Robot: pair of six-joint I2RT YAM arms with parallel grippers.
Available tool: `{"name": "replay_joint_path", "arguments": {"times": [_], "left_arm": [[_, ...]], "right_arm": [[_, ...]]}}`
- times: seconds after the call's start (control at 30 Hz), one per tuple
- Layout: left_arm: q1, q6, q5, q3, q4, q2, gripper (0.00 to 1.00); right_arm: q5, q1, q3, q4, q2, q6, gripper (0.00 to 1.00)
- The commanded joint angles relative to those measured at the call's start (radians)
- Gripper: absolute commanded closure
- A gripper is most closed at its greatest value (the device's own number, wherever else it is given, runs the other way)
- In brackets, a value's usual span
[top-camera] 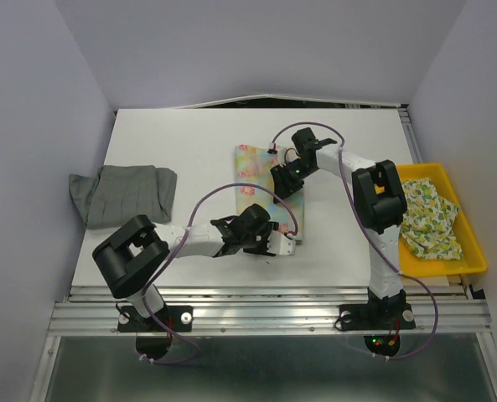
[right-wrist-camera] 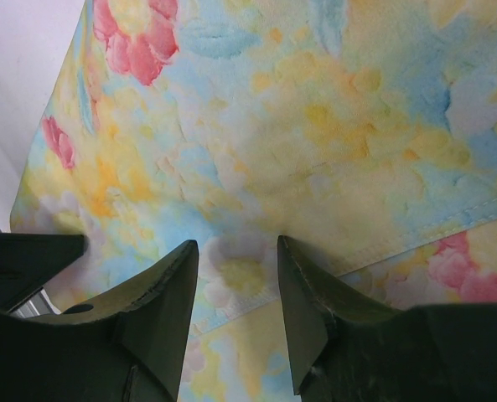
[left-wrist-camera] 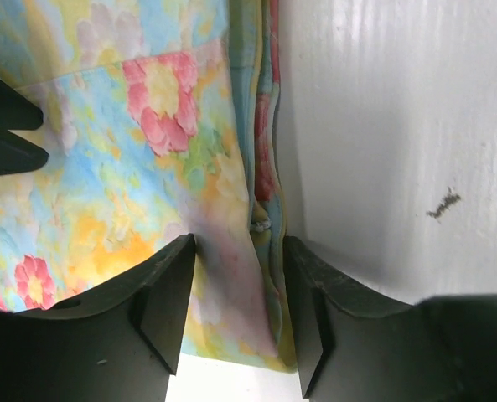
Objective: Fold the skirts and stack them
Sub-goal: Fold the skirt
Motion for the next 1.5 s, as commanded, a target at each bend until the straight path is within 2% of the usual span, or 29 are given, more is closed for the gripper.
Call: {"name": "replay_joint_path", "arguments": {"times": [0.0, 0.1, 0.27, 0.47, 0.67, 0.73, 0.97, 1.0, 1.07, 1.1, 1.13, 1.37, 1.47], "left_arm": [[-0.004, 0.013, 0.006, -0.053, -0.061, -0.062, 0.44], [-0.004, 0.013, -0.020, -0.064, -0.048, -0.056, 0.50], [-0.004, -0.002, -0.063, -0.051, -0.022, -0.007, 0.51], [-0.004, -0.005, -0.073, -0.038, -0.016, 0.001, 0.61], [-0.004, 0.012, 0.035, 0.030, -0.200, -0.024, 0.84], [-0.004, 0.004, 0.067, 0.050, -0.247, -0.048, 0.98], [-0.004, -0.028, 0.099, 0.091, -0.349, -0.073, 1.00], [-0.004, -0.041, 0.093, 0.087, -0.343, -0.071, 0.96], [-0.004, -0.057, 0.057, 0.073, -0.314, -0.070, 0.78], [-0.004, -0.061, 0.049, 0.059, -0.288, -0.074, 0.53], [-0.004, -0.062, 0.043, 0.056, -0.277, -0.074, 0.49], [-0.004, -0.091, -0.043, 0.062, -0.202, -0.029, 0.46], [-0.010, -0.078, -0.091, 0.015, -0.137, -0.076, 0.42]], "right_arm": [[0.117, 0.014, -0.076, -0.088, 0.099, -0.029, 0.51], [0.116, 0.014, -0.076, -0.090, 0.102, -0.027, 0.51], [0.111, 0.014, -0.074, -0.090, 0.108, -0.029, 0.51], [0.119, 0.014, -0.073, -0.096, 0.108, -0.035, 0.51], [0.123, 0.014, -0.073, -0.097, 0.105, -0.041, 0.51], [0.122, 0.014, -0.082, -0.094, 0.090, -0.047, 0.52], [0.100, 0.014, -0.065, -0.077, 0.005, -0.059, 0.51], [0.097, 0.014, -0.056, -0.094, 0.004, -0.062, 0.51], [0.096, 0.014, -0.033, -0.117, 0.013, -0.078, 0.52], [0.097, 0.014, -0.030, -0.134, 0.019, -0.084, 0.52], [0.100, 0.014, -0.030, -0.140, 0.025, -0.085, 0.52], [0.107, 0.014, -0.053, -0.142, 0.074, -0.072, 0.52], [0.107, 0.014, -0.044, -0.148, 0.091, -0.061, 0.53]]}}
